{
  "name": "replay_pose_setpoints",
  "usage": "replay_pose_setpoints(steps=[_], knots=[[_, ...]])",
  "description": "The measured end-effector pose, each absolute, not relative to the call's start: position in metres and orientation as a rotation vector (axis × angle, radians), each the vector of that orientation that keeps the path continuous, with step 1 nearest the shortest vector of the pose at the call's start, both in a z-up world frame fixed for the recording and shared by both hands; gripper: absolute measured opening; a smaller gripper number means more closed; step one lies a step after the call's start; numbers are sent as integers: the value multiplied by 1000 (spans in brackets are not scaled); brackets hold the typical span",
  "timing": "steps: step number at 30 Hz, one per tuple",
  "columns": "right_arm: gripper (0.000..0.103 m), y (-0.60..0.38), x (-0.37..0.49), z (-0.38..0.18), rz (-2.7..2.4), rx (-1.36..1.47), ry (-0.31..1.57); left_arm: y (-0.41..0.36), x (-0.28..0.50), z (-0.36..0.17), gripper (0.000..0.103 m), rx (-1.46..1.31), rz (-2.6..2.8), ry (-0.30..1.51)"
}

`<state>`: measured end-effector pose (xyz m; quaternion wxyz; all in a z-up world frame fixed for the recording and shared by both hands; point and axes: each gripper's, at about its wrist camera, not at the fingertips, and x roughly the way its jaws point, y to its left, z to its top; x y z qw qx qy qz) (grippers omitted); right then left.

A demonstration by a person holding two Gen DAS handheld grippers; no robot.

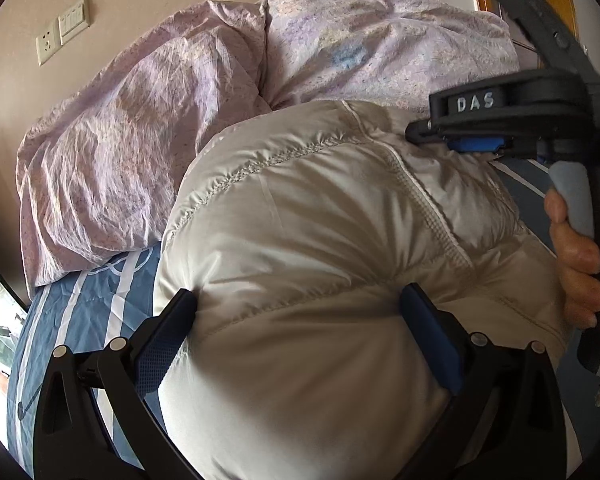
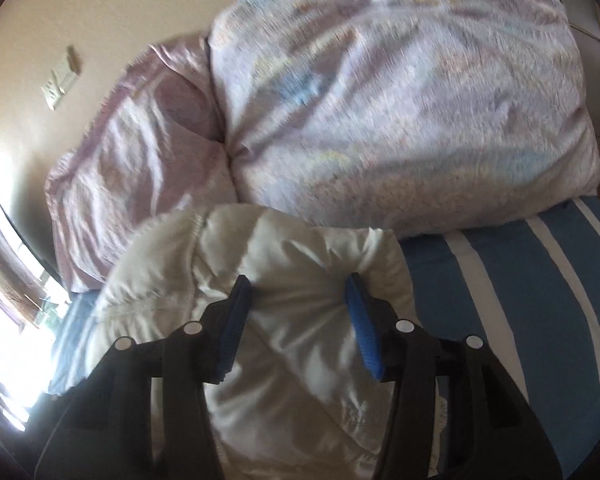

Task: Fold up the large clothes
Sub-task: 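Carry the rolled jacket bundle with both grippers toward the pillows, then lower the bundle onto the sheet and open both grippers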

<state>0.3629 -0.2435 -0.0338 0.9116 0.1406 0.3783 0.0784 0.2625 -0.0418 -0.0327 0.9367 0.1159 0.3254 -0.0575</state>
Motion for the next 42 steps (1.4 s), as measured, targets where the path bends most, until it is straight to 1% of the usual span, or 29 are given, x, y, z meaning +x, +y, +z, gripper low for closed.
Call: replay_pose_setpoints(steps=[5,11,17,18,19,20,21,25,28,32,36,38,39,42], knots=[[50,-254,379,-69,159,342,815,-52,265,-33,102,253,-123,643],[50,-259,389,-92,171,388,810,-64,267,-36,102,270,-101,616],[50,-256,386,-88,147,348,815,-50,251,-18,102,185,-138,616],[54,-256,383,-84,139,342,811,-45,245,-13,102,170,-140,611],[63,-256,377,-79,116,329,806,-38,238,-7,102,163,-134,598],[73,-258,370,-74,67,311,798,-31,231,-3,102,167,-122,585],[88,-261,363,-70,46,307,787,-26,225,0,102,173,-108,576],[90,-269,335,-52,52,305,758,-10,213,6,102,179,-73,588],[98,-264,299,-30,112,280,686,-3,204,8,102,163,-68,594],[99,-241,249,-15,294,224,651,6,193,10,102,133,-65,603],[99,-226,237,-31,355,206,718,12,187,9,102,100,-61,629],[99,-224,245,-53,323,193,806,14,182,8,102,92,-46,634],[101,-225,248,-62,328,204,832,14,181,7,102,94,-31,643],[101,-230,248,-66,317,246,840,17,175,6,102,86,-17,655]])
